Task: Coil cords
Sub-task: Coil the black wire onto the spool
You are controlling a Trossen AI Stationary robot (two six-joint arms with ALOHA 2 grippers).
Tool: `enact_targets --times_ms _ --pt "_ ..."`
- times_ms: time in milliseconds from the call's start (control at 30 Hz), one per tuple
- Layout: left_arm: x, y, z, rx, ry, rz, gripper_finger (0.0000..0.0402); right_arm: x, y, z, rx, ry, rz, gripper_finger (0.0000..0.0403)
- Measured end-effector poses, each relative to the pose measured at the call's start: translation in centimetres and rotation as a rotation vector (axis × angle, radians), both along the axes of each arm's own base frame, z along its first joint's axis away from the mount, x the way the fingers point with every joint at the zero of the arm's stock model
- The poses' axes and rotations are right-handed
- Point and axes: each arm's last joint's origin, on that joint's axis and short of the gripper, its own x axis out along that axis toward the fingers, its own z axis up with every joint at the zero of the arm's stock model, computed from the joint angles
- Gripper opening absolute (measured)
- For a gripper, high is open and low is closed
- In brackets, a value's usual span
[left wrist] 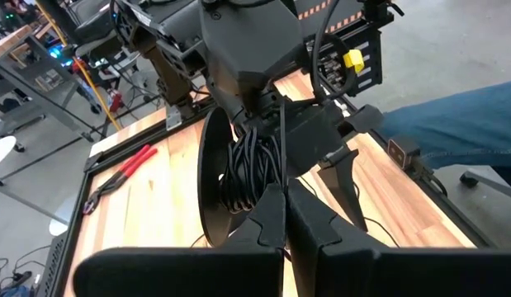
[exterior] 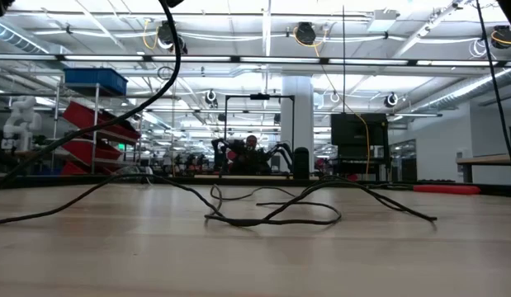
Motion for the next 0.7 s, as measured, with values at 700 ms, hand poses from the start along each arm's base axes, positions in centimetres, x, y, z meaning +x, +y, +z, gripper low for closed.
enact_targets --times_ms 700 --pt "0.0 0.0 0.0 -0.003 0.004 -0.008 0.0002 -1.1 -0.2 0.5 -0.046 0.073 0.018 0.0002"
